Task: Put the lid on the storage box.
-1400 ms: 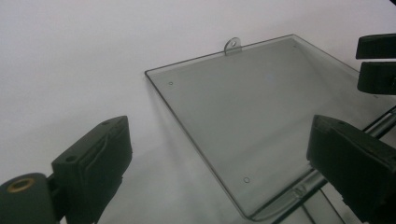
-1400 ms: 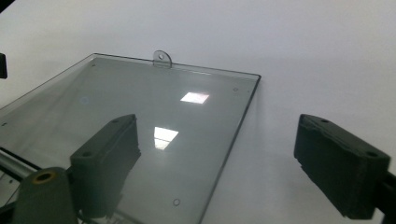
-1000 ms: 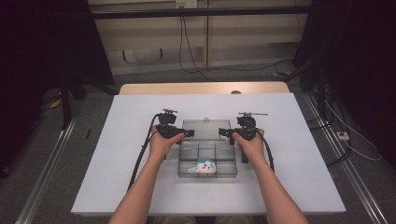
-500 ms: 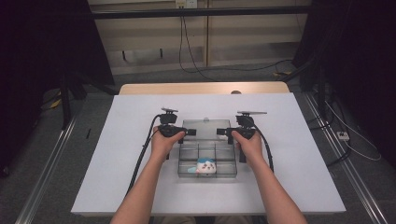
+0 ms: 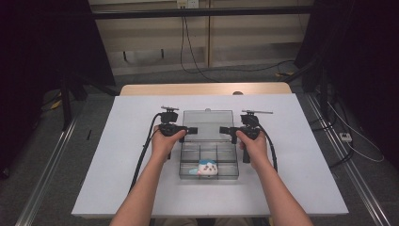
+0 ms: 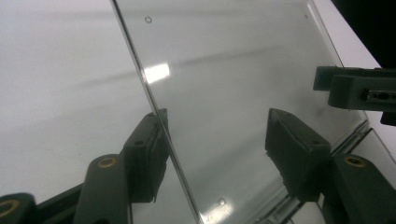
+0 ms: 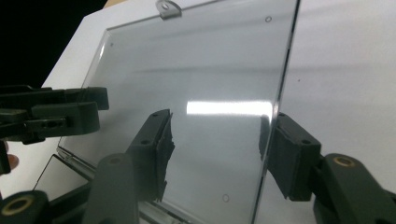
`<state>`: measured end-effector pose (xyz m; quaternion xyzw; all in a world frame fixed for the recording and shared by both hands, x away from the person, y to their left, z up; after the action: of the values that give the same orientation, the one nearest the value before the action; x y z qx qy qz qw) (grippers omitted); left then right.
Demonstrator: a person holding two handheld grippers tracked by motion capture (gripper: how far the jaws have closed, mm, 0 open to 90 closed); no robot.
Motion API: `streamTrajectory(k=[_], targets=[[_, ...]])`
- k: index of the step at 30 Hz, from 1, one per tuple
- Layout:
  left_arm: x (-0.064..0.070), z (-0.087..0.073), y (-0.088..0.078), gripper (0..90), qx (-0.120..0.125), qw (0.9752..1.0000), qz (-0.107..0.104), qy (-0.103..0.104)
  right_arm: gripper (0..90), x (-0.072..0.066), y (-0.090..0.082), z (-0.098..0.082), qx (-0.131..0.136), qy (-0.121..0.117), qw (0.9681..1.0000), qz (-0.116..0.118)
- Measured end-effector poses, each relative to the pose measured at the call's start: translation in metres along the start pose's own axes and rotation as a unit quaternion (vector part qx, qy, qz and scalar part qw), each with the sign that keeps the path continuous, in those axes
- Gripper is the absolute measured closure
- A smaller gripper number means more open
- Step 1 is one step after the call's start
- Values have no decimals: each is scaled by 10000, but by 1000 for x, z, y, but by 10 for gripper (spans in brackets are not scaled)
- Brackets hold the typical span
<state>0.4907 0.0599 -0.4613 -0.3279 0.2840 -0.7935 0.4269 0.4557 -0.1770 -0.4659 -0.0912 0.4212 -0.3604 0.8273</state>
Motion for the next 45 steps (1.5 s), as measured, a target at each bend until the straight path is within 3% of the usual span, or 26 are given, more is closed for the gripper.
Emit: streamTrajectory(k=[6,10,19,25,40,45], targets=[[2,5,-15,498,226,9997,14,86,484,-11,-9,2,97,-352,9993,-9],[4,6,-24,545,349,9990,66,254,506,-18,-16,3,102,-610,9981,-35],[13,6,-43,565,559,9968,70,574,531,-31,-28,0,46,-1160,9932,-98],[16,3,-50,552,611,9955,45,716,555,-34,-33,-2,77,-1224,9924,-50],[21,-8,-58,522,740,9939,-23,820,560,-39,-43,-12,173,-1416,9898,-11],[21,-12,-63,520,777,9932,-29,871,562,-44,-47,-14,143,-1636,9864,-88]])
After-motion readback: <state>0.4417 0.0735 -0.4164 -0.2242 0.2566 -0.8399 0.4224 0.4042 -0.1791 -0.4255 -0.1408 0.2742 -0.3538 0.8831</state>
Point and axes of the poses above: each handheld gripper's, and its own axes: y roughly forward along the jaws, z roughly out of its top, x roughly to its right, the point moved 4 cm from there along y, roughly forward along the jaws, and after that the axes turned 15 degrees about z, right-handed, at the moved point
